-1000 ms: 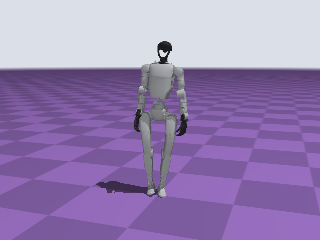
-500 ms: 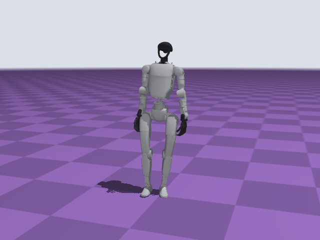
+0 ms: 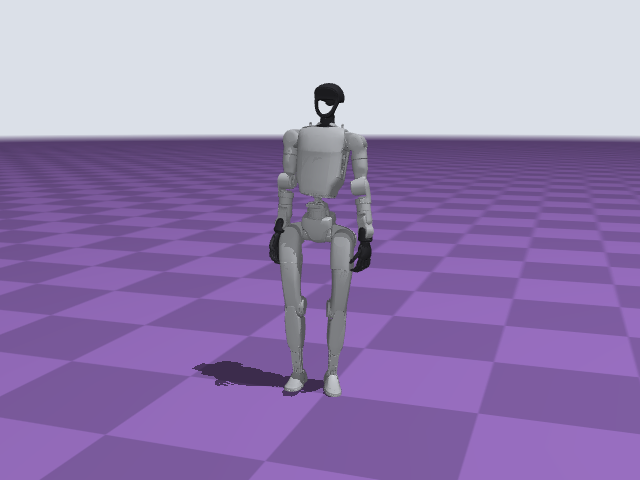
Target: Kungfu
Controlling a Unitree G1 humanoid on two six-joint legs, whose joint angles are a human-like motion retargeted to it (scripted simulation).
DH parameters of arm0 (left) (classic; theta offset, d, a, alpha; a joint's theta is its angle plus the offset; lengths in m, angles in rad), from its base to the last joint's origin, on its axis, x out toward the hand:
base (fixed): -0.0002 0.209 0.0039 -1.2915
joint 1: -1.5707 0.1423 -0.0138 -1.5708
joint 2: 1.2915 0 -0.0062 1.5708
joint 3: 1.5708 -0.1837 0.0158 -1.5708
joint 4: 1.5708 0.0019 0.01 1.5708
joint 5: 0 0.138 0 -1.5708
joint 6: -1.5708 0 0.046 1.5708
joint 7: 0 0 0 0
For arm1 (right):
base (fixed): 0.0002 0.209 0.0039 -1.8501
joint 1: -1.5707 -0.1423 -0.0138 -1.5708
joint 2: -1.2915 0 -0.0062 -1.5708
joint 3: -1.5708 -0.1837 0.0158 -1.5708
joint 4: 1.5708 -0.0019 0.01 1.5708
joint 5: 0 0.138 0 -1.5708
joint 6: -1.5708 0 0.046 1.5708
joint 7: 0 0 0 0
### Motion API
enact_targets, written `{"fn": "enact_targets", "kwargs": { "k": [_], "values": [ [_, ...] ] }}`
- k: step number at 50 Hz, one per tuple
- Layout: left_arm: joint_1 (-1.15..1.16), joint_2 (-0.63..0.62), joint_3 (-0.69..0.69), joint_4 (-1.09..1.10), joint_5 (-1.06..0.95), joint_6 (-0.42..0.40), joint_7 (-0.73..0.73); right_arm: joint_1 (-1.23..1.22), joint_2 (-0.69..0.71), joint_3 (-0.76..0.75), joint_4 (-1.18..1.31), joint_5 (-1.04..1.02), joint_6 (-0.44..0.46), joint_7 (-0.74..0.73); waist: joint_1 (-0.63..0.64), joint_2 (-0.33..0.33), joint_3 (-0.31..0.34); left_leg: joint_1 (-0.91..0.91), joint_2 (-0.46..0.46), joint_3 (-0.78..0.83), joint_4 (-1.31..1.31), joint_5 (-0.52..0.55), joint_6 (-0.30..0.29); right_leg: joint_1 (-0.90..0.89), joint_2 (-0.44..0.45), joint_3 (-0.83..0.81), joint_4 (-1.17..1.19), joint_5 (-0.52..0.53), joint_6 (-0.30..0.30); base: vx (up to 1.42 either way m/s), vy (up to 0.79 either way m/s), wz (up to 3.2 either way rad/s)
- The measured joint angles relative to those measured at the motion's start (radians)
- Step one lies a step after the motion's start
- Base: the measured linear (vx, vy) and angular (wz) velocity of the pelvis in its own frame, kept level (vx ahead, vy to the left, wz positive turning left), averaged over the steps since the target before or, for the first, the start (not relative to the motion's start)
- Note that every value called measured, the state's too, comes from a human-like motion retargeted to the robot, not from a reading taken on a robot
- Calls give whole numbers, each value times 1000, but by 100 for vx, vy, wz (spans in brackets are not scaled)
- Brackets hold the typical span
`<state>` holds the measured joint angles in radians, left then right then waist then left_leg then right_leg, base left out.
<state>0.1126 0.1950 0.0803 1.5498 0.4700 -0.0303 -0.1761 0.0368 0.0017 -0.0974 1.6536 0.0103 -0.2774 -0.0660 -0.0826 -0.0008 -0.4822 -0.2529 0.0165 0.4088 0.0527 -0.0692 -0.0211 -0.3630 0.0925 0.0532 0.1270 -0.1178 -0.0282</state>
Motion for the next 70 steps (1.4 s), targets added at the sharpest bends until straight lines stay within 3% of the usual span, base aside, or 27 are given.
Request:
{"fn": "enact_targets", "kwargs": {
  "k": [70],
  "values": [
    [-7, 6, -20, 5, -8, -3, -23, -11, -11, 15, -42, -6, 61, 64, 21, -5, 12, -52, 11, -22, -7, 29, -13, -39, -7, -22, -4, -12, -8, 0, 0, 0]
  ]
}}
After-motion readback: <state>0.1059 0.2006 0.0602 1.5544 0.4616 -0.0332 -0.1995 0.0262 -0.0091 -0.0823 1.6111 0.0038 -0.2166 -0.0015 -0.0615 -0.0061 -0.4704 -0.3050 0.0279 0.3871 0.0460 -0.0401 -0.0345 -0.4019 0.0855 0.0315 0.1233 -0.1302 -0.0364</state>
